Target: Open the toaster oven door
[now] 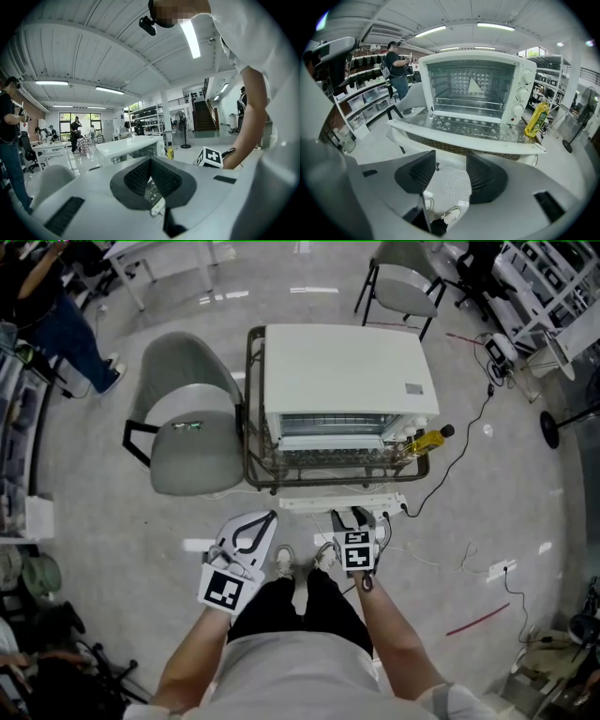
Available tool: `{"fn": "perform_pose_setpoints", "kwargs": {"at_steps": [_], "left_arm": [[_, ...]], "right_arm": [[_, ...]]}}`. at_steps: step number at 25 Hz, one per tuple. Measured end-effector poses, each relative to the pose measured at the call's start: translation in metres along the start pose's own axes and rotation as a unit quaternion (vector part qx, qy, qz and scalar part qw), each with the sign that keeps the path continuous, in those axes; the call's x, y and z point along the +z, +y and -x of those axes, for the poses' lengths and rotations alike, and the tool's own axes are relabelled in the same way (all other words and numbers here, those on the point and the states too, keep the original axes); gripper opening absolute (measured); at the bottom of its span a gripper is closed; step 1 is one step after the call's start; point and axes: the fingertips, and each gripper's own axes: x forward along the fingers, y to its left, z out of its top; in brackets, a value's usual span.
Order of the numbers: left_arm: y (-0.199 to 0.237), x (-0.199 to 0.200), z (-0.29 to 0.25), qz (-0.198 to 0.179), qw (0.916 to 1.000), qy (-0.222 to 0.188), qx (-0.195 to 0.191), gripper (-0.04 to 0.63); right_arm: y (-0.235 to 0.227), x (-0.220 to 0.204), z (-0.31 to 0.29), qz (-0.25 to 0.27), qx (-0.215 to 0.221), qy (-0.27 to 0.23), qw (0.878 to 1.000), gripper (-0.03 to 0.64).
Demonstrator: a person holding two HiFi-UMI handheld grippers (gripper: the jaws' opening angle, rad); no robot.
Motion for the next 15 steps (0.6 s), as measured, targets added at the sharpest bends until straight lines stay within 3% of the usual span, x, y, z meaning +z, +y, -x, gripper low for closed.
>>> {"fn": "perform_pose_setpoints", "kwargs": {"at_steps": [6,15], "left_arm": [[0.001,-0.011,0.000,0.013,0.9999,0.002,-0.003,0.017],[-0.003,-0.024,-0.013,-0.002,0.9995,0.022,-0.024,0.017]], "right_arm": [[0.001,-0.011,-0.009,-0.021,-0.008,0.002,1.000,0.219],[-0.005,-0.033,-0.030,-0.055,-0.020,0.000,0.998,0.187]]}}
